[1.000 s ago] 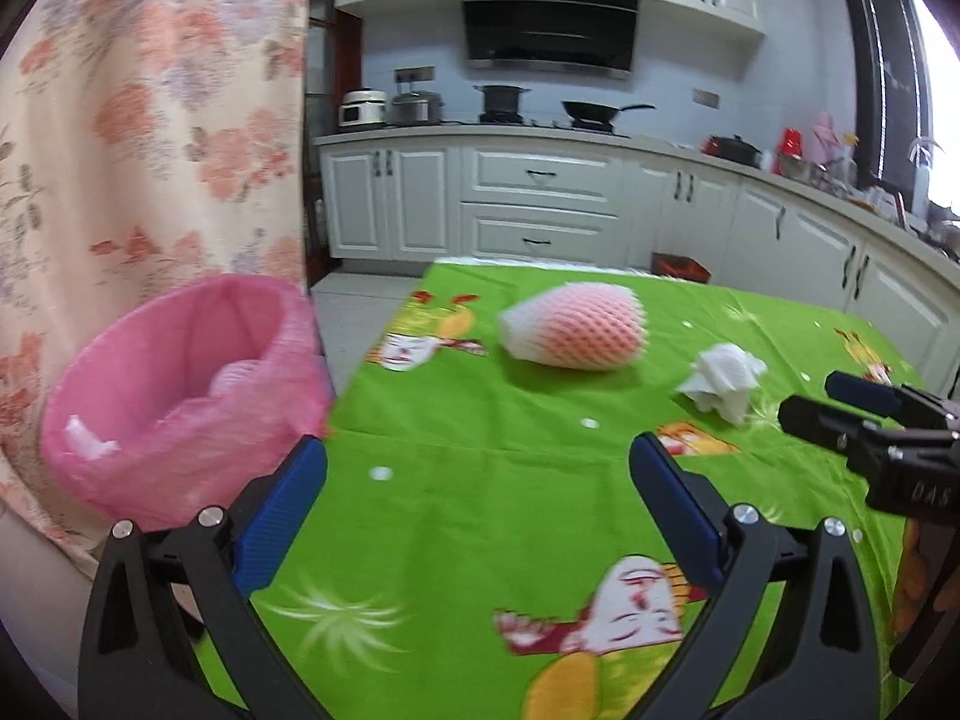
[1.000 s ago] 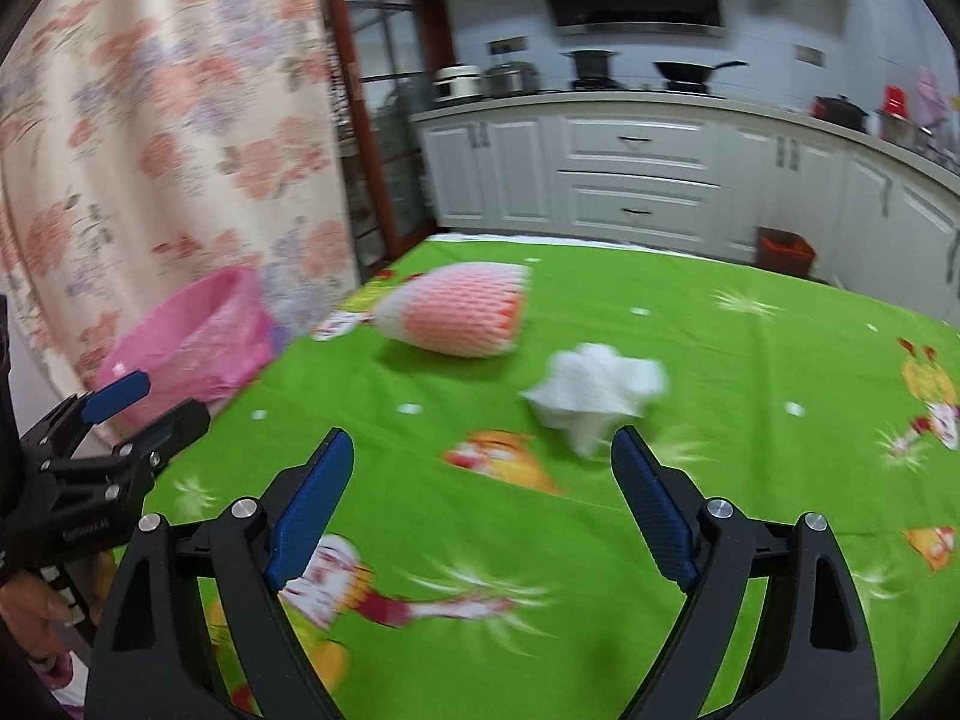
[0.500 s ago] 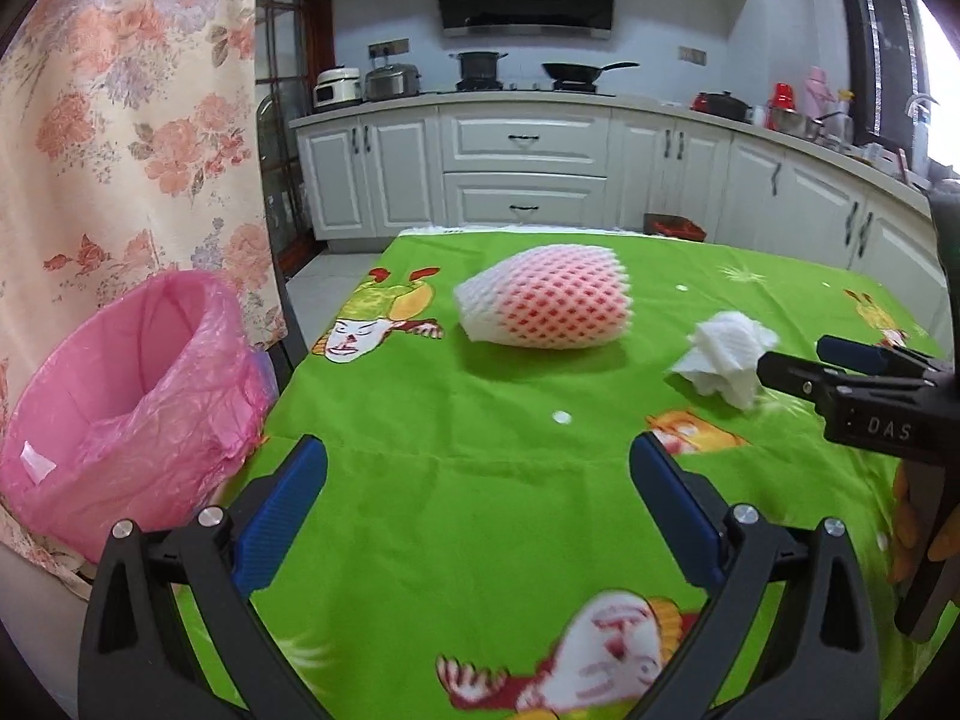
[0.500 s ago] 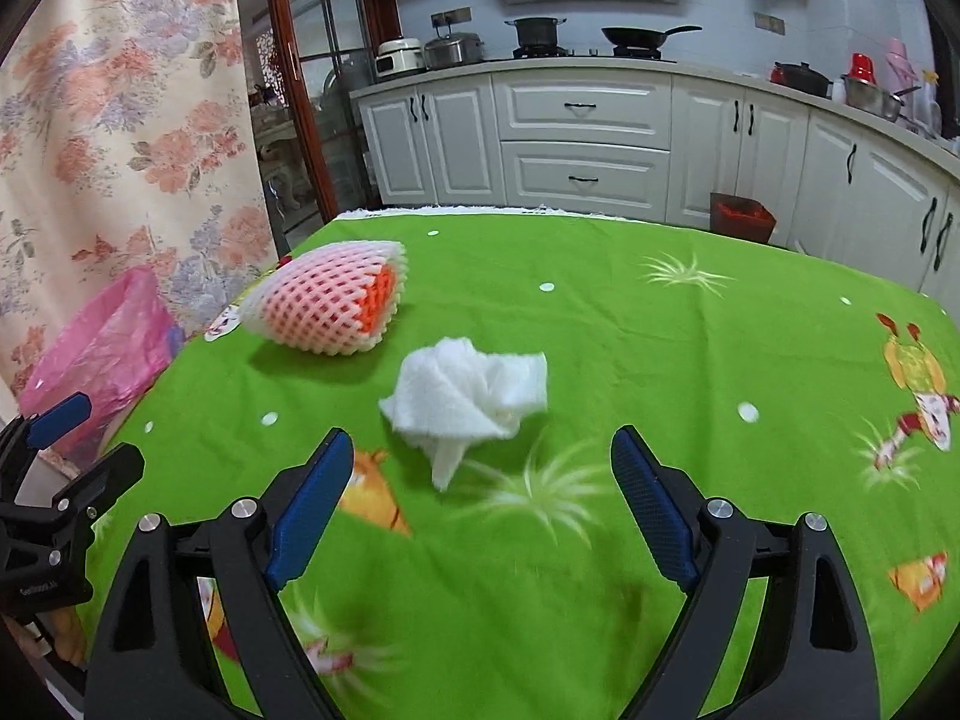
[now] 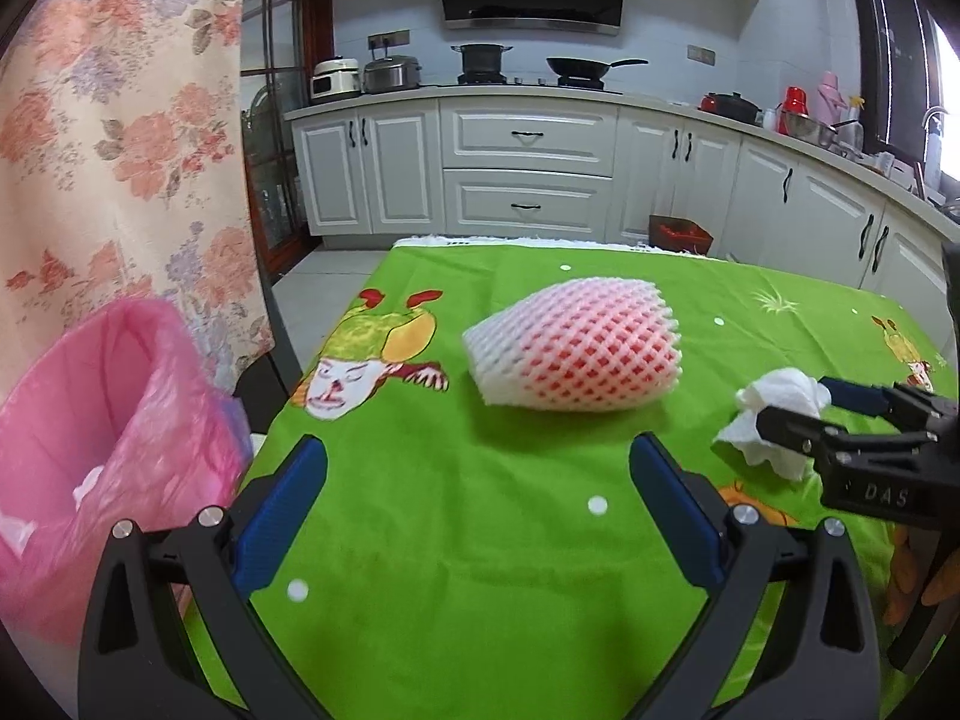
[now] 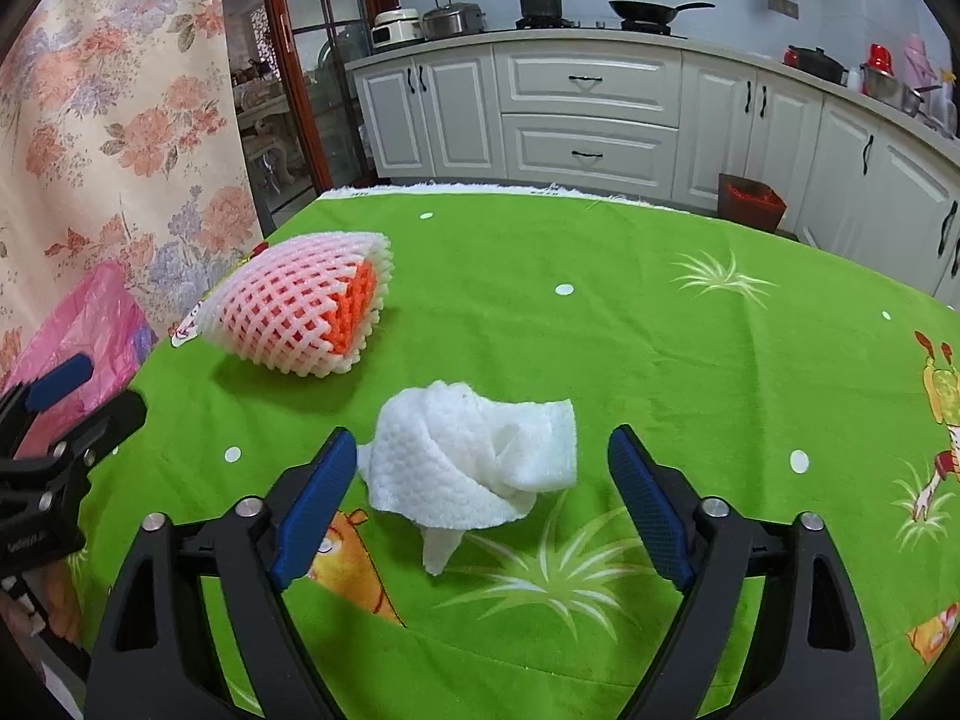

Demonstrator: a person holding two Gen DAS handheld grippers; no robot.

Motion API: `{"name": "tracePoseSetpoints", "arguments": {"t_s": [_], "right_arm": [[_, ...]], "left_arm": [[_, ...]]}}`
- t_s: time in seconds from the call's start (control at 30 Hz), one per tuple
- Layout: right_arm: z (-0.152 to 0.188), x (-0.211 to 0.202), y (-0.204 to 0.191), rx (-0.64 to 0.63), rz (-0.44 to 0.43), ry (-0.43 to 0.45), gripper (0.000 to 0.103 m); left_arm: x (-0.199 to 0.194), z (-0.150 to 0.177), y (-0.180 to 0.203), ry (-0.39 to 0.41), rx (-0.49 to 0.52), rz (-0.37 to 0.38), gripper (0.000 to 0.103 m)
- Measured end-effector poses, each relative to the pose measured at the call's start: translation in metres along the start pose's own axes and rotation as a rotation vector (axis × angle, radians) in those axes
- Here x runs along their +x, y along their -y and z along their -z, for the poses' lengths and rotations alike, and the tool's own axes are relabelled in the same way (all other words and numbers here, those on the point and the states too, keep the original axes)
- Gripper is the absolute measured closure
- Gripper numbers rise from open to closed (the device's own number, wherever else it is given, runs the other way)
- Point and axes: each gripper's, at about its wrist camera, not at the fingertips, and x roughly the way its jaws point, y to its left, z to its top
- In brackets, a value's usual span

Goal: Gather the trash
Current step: 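Grasp the white napkin with the right gripper while the left grasps the pink foam net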

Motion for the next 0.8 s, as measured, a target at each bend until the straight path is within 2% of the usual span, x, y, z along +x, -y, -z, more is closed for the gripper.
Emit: {"name": "tracePoseSetpoints", "arguments": {"t_s": [0.17,0.2,0.23,0.43,0.63,0.8], "right_arm": [[0.001,0.002,0.000,0.005,-0.013,-0.013,0.058],[0.002,0.001,0.000,0.000,-0.012,-0.013,0.070],[0.002,-0.001,-0.001,-0.008,-0.003,-0.006,0.073],[0.006,-0.009,0.000,-0.006,0.001,0.012,0.075],[0.008,-0.012,0.005,0.019,0.006,0.020,0.075],[0.006,-0.017,0.009,0.042,-0.011,0.039,0.075]], "left_arm": [[0.026,-0.014,-0.002,-0.033,-0.014,0.055,0.005],[0.030,-0.017,-0.002,-0.036,-0.012,0.067,0.005],[0.032,-0.019,-0.001,-0.037,-0.007,0.073,0.005],[0.061,-0.036,0.008,-0.044,0.042,0.100,0.005],[0.069,-0.050,0.022,-0.045,0.018,0.155,0.005],[0.083,-0.058,0.047,-0.059,0.073,0.131,0.005]]}}
